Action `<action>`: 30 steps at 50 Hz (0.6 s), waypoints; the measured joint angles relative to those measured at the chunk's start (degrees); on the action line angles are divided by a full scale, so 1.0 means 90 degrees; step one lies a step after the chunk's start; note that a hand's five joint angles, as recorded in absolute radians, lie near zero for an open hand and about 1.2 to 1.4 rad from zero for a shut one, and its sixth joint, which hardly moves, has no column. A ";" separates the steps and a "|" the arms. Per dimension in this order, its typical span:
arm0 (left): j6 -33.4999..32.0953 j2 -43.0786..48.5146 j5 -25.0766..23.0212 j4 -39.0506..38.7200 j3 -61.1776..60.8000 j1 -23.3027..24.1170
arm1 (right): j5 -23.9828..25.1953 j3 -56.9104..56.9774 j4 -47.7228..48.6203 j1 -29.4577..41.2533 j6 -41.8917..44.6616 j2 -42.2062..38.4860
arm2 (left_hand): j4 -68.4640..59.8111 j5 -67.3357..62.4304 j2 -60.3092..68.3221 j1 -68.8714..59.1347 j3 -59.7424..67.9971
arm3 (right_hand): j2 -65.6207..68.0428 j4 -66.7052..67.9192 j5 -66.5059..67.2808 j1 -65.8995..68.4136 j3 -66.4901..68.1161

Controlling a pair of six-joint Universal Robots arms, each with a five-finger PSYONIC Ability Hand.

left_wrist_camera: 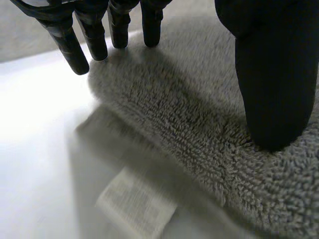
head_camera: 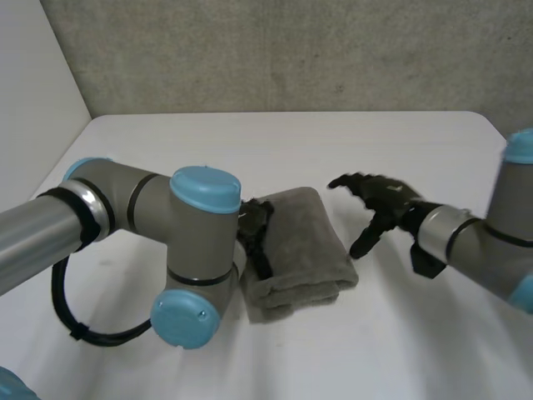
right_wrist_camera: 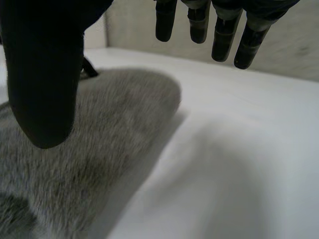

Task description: Fold the towel.

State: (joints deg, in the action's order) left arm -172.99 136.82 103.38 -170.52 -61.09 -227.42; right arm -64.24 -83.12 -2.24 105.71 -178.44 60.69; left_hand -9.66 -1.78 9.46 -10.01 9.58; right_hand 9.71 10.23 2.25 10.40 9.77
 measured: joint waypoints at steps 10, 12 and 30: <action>-0.0064 -0.0352 0.0372 -0.0195 -0.0930 -0.0078 | -0.0104 0.0641 -0.0263 0.0705 0.0433 -0.0873 | 0.0005 0.0006 -0.0001 0.0042 0.0000 | 0.0000 -0.0001 0.0000 -0.0003 0.0000; -0.0071 -0.0373 0.0375 -0.0230 -0.0986 -0.0081 | -0.0114 0.0689 -0.0266 0.0739 0.0450 -0.0940 | 0.0005 0.0006 -0.0001 0.0042 -0.0001 | 0.0000 -0.0001 0.0000 -0.0004 0.0000; -0.0099 -0.1819 0.0348 -0.0349 -0.1087 -0.0204 | -0.0698 0.1036 -0.0200 0.0769 0.0734 0.0187 | 0.0006 0.0007 -0.0004 0.0042 -0.0001 | 0.0000 -0.0001 0.0000 -0.0005 0.0000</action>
State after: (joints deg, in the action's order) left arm -173.88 120.44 106.51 -173.66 -70.88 -229.25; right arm -70.52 -73.80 -4.05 112.63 -171.84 62.38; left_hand -9.60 -1.72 9.42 -9.63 9.57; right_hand 9.71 10.23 2.25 10.36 9.77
